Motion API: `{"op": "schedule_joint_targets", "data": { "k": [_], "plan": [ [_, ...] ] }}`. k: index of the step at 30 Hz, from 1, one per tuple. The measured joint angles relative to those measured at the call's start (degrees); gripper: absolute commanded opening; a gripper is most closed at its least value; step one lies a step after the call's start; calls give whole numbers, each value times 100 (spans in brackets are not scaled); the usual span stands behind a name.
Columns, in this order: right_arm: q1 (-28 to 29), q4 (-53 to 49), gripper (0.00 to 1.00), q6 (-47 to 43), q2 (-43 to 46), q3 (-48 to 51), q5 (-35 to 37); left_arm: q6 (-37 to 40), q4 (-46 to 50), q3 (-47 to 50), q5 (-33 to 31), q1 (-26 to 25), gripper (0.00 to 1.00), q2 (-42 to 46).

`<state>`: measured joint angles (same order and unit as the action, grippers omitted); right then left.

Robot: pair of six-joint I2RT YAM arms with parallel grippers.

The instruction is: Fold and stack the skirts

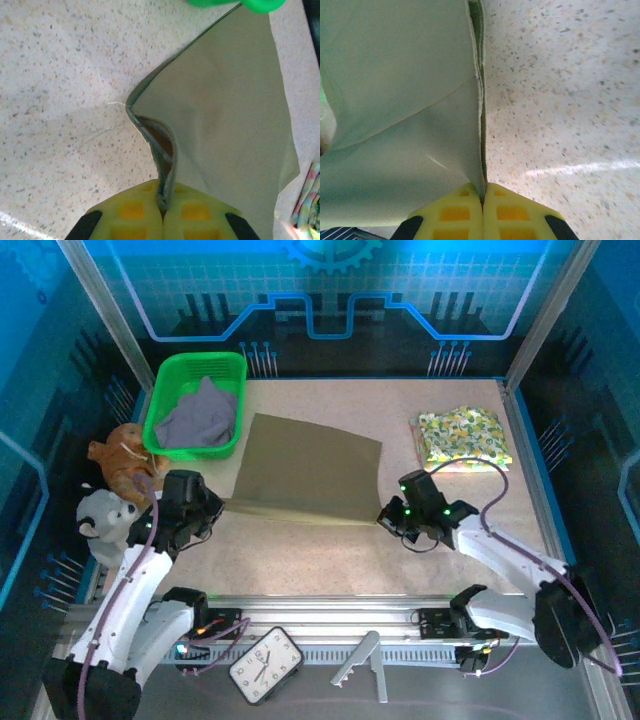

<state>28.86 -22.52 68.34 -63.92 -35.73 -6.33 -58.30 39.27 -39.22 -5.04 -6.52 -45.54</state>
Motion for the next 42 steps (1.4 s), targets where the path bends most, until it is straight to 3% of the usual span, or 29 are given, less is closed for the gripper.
{"op": "schedule_joint_targets", "data": {
  "k": [4, 7, 14, 21, 30, 42],
  "plan": [
    [-391, -190, 0, -26, 608, 52, -46, 151, 326, -450, 181, -101, 0, -232],
    [-741, -190, 0, -219, 531, -162, -146, 461, 299, -1152, 284, -136, 0, -811],
    [-1285, 210, 0, -745, -750, -1119, -133, 1405, -219, -2649, 297, -136, 0, -2830],
    [-1429, 417, 0, -1237, -2181, -2197, -118, 2245, -382, -4127, 20, -133, 0, -4500],
    [-1609, 389, 0, -1784, -3580, -3331, -236, 2439, -348, -5132, -210, -109, 0, -5827],
    [-1810, 238, 3, -2055, -4524, -4216, -393, 2684, -166, -6699, -264, -109, 0, -7156]
  ]
}}
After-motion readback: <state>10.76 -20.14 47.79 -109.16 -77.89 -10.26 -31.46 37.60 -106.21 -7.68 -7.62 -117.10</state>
